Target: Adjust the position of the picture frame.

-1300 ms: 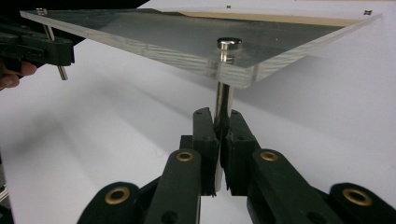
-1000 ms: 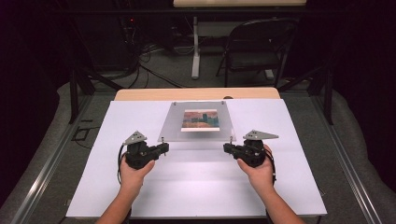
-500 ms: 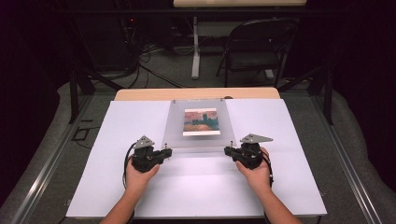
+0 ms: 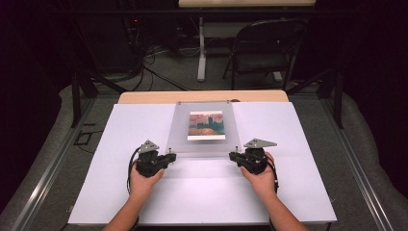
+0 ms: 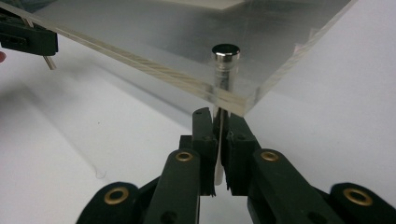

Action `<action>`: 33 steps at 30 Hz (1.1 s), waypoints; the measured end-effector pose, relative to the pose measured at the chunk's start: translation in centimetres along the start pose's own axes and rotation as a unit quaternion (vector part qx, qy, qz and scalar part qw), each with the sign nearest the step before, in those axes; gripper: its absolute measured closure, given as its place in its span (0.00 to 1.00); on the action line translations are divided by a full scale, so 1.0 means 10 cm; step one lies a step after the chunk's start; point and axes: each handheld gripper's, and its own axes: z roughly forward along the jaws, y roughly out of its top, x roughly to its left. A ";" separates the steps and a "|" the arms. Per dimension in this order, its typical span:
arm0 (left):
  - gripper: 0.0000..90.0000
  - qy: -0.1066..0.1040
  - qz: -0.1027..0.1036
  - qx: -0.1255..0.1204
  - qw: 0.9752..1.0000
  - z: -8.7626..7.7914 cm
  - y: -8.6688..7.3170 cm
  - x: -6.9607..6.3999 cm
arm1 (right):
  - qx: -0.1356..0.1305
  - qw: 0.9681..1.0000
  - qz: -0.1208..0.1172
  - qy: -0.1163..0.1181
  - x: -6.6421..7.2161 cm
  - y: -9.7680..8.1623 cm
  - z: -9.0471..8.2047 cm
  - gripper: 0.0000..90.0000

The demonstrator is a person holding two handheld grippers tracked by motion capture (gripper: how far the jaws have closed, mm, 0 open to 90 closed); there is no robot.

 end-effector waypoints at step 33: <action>0.93 0.008 0.004 0.042 0.999 0.12 -0.13 -0.02 | 0.033 0.999 0.013 -0.004 -0.03 -0.13 0.06 0.90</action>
